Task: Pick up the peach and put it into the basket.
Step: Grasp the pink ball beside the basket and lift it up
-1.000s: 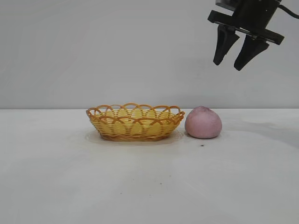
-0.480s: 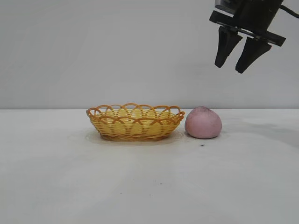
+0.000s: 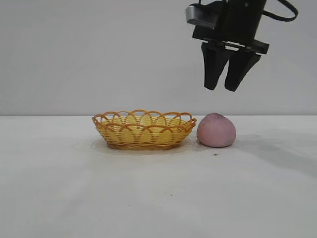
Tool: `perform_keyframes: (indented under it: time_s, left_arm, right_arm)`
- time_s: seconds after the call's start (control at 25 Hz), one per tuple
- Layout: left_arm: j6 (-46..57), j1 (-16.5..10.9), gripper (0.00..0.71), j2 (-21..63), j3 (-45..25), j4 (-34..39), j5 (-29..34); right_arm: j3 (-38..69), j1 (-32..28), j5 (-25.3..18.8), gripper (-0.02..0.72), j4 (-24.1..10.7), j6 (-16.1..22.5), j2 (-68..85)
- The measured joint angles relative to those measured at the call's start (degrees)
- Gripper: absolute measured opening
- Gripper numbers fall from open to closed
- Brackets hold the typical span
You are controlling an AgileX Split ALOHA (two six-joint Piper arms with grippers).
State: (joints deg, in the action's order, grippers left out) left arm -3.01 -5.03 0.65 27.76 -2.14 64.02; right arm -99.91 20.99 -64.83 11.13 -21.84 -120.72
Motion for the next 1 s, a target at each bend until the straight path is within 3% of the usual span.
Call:
perform_keyframes:
  time_s: [0.2, 0.96, 1.0]
  left_arm:
    - [0.09, 0.0, 0.348, 0.0, 0.0, 0.0, 0.0]
    - [0.09, 0.0, 0.348, 0.0, 0.0, 0.0, 0.0]
    - [0.09, 0.0, 0.348, 0.0, 0.0, 0.0, 0.0]
  right_arm:
    - [-0.1, 0.23, -2.84, 0.368, -0.68, 0.0, -0.9]
    - [-6.93, 0.35, -4.61, 0.368, -0.33, 0.0, -10.75]
    - [-7.06, 0.35, -4.61, 0.326, -0.23, 0.0, -11.02]
